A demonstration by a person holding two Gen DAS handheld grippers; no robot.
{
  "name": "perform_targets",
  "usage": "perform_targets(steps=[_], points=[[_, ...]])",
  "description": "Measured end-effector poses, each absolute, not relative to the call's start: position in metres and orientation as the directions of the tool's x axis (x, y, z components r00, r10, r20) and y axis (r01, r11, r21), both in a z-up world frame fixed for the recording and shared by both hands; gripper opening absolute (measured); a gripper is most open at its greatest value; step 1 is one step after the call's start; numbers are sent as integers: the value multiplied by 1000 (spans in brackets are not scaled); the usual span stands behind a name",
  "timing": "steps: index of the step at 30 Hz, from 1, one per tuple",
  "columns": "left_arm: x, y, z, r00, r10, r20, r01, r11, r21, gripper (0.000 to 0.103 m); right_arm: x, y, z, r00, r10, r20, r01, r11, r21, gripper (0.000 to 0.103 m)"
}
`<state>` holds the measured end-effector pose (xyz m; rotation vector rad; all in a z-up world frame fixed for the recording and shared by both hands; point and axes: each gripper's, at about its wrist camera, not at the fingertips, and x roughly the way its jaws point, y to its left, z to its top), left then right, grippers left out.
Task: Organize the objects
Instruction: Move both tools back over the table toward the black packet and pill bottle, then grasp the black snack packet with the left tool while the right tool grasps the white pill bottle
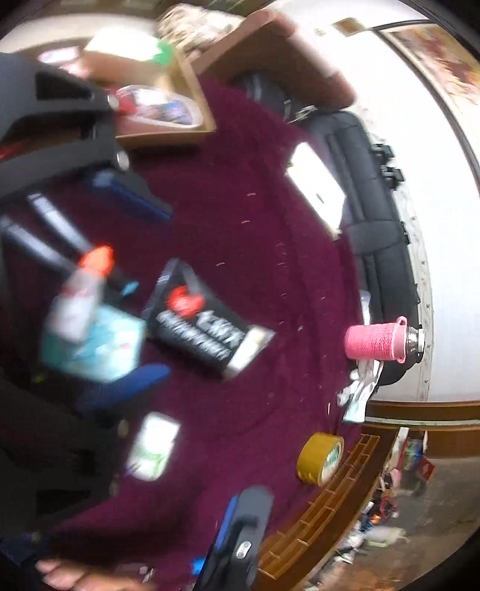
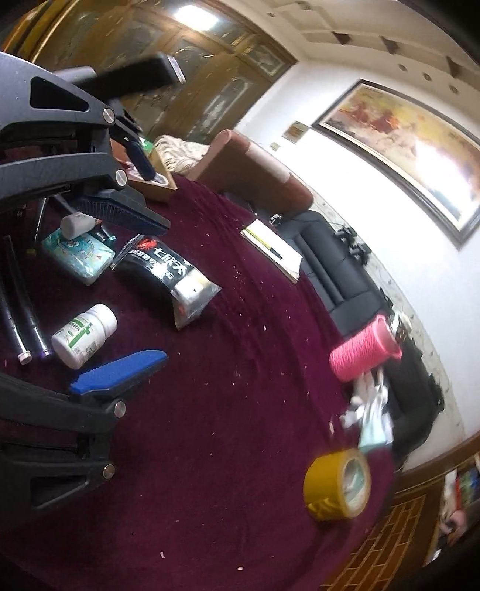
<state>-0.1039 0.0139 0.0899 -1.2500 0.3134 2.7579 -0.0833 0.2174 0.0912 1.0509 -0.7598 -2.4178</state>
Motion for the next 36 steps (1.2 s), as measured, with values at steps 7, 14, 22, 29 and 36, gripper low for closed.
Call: perform_targets(steps=[7, 14, 22, 29, 36], points=[[-151, 55, 63, -660, -148, -736, -220, -900, 377, 88, -88, 229, 83, -625, -567, -536, 95, -737, 669, 70], [-170, 76, 46, -686, -219, -694, -260, -817, 515, 97, -87, 226, 84, -620, -574, -535, 100, -734, 672, 70], [-158, 86, 54, -682, -162, -713, -342, -791, 507, 96, -86, 225, 84, -619, -572, -538, 102, -738, 667, 70], [-173, 82, 31, -648, -229, -726, -325, -780, 535, 97, -87, 224, 83, -617, -568, -545, 96, -742, 663, 70], [-187, 68, 31, -617, -196, -762, -315, -826, 467, 96, -89, 222, 80, -612, -568, -550, 96, -744, 662, 70]])
